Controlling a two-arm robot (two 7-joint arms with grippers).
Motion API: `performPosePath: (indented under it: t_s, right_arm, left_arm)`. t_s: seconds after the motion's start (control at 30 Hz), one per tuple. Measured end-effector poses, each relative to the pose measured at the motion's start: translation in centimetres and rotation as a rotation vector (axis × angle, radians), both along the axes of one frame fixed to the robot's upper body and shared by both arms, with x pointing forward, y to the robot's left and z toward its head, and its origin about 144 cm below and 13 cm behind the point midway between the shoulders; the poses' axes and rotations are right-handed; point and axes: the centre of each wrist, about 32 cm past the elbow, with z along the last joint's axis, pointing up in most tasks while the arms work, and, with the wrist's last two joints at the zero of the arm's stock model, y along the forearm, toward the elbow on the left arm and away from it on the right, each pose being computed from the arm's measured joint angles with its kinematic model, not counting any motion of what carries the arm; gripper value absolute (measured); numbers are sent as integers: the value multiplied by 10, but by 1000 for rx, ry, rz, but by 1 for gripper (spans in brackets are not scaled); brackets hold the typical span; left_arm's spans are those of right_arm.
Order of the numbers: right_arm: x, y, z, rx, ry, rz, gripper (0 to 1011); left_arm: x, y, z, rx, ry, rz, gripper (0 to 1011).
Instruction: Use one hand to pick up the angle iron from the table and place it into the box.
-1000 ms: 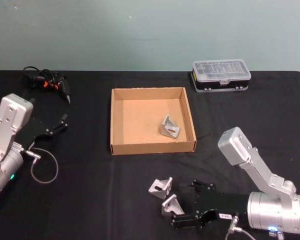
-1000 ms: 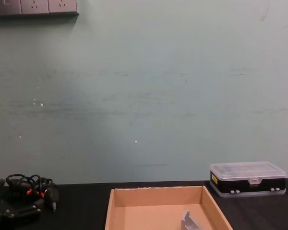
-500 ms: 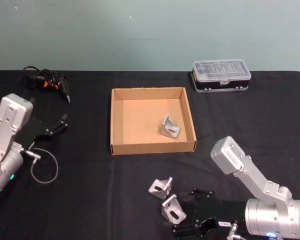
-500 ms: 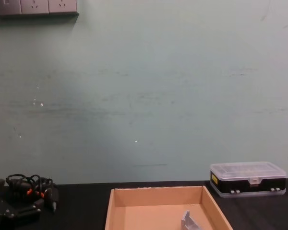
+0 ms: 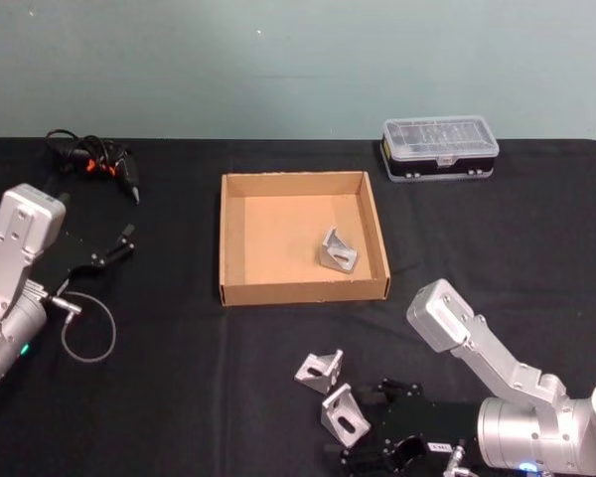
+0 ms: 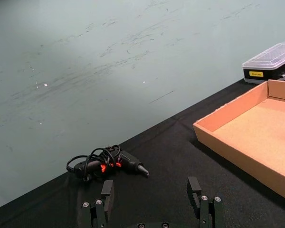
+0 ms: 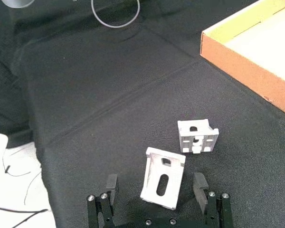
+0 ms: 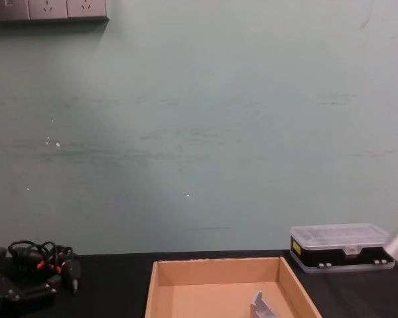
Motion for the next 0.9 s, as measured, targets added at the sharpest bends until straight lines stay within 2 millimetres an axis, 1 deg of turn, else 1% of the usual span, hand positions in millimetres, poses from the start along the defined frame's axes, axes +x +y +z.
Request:
performPosePath:
  t_s: [0.73, 0.83, 0.9]
  right_arm:
    - [5, 4, -1, 4, -18, 11, 1003]
    - [5, 4, -1, 4, -20, 12, 982]
    - [6, 4, -2, 4, -22, 14, 932]
  left_arm:
    - [0, 0, 0, 0, 0, 0, 1011]
    - [0, 0, 0, 0, 0, 0, 1011]
    - [0, 0, 0, 0, 0, 0, 1011]
